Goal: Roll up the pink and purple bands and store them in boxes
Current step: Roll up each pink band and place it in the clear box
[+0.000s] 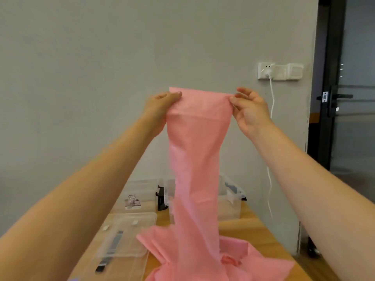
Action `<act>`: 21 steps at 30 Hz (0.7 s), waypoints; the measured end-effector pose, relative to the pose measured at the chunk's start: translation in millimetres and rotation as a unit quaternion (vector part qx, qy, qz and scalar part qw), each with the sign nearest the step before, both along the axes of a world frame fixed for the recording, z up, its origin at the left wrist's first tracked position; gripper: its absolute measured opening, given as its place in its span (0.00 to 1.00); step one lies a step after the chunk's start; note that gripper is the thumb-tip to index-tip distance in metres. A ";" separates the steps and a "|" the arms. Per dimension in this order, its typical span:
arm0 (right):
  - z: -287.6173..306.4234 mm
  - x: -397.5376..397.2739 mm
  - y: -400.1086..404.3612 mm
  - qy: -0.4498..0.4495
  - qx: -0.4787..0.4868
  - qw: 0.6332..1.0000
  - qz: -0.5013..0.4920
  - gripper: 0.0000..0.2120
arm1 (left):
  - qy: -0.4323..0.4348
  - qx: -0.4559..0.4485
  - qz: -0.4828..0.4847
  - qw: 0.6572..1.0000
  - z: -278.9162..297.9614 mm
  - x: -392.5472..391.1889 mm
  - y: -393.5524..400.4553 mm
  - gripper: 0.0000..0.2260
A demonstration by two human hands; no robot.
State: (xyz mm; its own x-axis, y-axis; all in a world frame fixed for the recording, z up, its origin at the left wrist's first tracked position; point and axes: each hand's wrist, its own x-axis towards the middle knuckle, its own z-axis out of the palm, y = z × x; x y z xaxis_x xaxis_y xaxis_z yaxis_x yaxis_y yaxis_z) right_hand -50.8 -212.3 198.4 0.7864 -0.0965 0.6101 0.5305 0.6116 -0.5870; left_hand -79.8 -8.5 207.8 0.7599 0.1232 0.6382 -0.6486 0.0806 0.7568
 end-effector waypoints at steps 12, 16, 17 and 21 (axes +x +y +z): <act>-105.7 37.9 2.6 0.102 -0.113 0.988 -0.023 0.13 | 0.164 -0.053 -0.005 0.985 -128.6 41.2 8.0 0.09; -122.4 92.8 14.4 0.121 -0.126 0.983 -0.061 0.13 | 0.177 -0.045 0.028 0.983 -143.2 92.5 13.1 0.08; -126.6 109.8 18.3 0.126 -0.135 0.980 -0.075 0.13 | 0.181 -0.046 0.038 0.982 -147.2 108.2 13.6 0.08; -146.7 181.4 34.1 0.135 -0.190 0.963 -0.137 0.15 | 0.223 -0.026 0.078 0.971 -172.8 174.1 20.9 0.06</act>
State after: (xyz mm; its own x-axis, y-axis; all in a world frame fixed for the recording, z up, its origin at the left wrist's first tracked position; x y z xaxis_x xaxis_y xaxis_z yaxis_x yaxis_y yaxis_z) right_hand 130.6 -178.2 51.8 0.8977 -0.1326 0.4201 0.4387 0.1834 -0.8797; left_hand 94.3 12.4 35.0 0.9290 0.2825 0.2388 -0.2636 0.0525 0.9632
